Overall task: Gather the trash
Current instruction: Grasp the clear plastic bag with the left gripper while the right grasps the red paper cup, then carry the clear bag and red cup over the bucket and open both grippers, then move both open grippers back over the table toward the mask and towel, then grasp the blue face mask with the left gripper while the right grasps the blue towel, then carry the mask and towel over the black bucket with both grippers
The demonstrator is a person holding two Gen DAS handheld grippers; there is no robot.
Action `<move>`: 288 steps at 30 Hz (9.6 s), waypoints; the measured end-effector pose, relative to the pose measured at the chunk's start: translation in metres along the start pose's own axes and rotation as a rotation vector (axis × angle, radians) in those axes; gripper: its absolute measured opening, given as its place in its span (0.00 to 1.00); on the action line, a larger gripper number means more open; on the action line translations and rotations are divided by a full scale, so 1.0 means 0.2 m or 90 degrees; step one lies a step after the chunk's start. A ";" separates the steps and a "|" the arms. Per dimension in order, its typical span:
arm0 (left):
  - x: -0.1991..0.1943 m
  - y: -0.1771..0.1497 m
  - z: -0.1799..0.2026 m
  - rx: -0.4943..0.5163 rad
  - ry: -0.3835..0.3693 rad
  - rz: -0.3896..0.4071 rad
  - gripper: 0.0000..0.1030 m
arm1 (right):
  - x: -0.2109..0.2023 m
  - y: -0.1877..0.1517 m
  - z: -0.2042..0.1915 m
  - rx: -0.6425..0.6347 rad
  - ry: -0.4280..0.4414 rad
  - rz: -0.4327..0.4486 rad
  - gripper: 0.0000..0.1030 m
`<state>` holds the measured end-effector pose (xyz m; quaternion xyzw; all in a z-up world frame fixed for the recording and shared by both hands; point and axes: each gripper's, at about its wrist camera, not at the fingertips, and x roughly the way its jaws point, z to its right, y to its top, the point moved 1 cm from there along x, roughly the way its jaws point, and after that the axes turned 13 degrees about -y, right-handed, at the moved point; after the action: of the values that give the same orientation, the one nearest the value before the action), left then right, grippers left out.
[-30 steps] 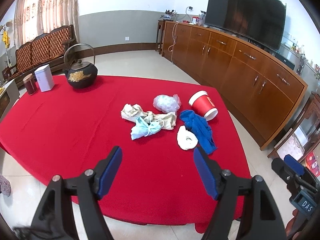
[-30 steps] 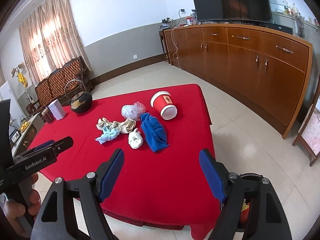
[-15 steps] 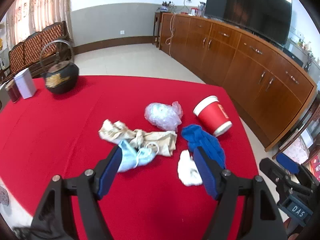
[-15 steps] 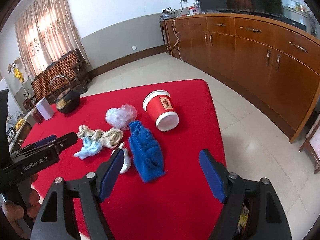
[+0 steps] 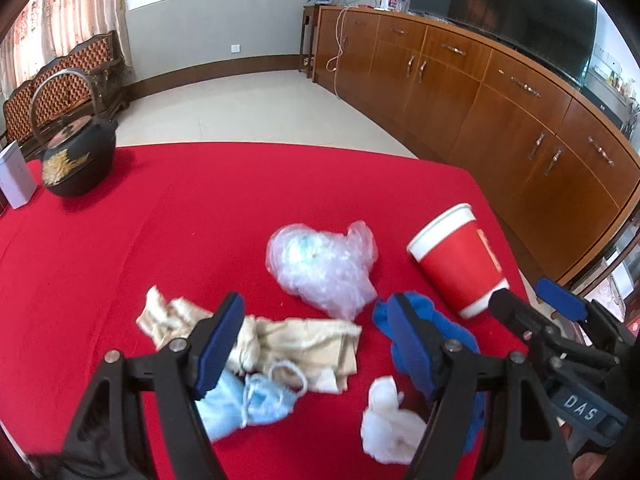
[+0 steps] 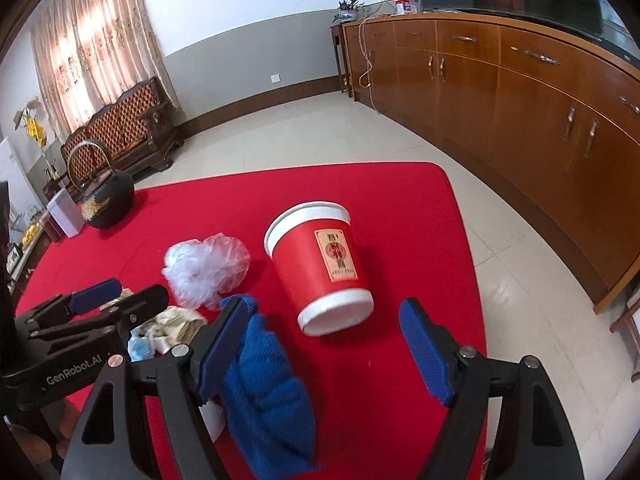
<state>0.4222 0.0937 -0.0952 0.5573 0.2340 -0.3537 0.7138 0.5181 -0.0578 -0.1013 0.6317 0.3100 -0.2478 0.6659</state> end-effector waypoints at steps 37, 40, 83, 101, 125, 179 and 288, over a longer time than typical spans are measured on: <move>-0.09 -0.03 0.04 0.007 -0.013 0.048 0.41 | -0.01 0.04 0.04 0.013 0.027 0.030 0.60; -0.18 -0.07 0.07 0.014 -0.023 0.053 0.41 | -0.15 -0.02 0.09 0.021 0.023 0.040 0.60; -0.18 -0.94 1.38 0.162 -0.232 -0.111 0.41 | -1.00 -1.33 1.46 0.263 -0.159 -0.049 0.60; 0.19 -1.01 1.52 0.178 -0.192 -0.212 0.49 | -0.58 -1.35 1.65 0.278 -0.175 -0.152 0.62; -0.08 -0.85 1.43 0.160 -0.191 -0.131 0.73 | -0.81 -1.26 1.60 0.302 -0.187 -0.090 0.70; -0.61 -0.42 -0.11 -0.045 0.046 0.057 0.78 | -0.76 -0.45 0.02 0.041 -0.001 0.044 0.79; -0.57 -0.77 0.86 0.092 -0.174 -0.011 0.12 | -1.25 -0.97 0.86 0.175 -0.090 0.050 0.31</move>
<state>0.2213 -0.0626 -0.0628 0.5520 0.1132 -0.4486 0.6937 0.2238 -0.2589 -0.0526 0.7097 0.2004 -0.3056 0.6023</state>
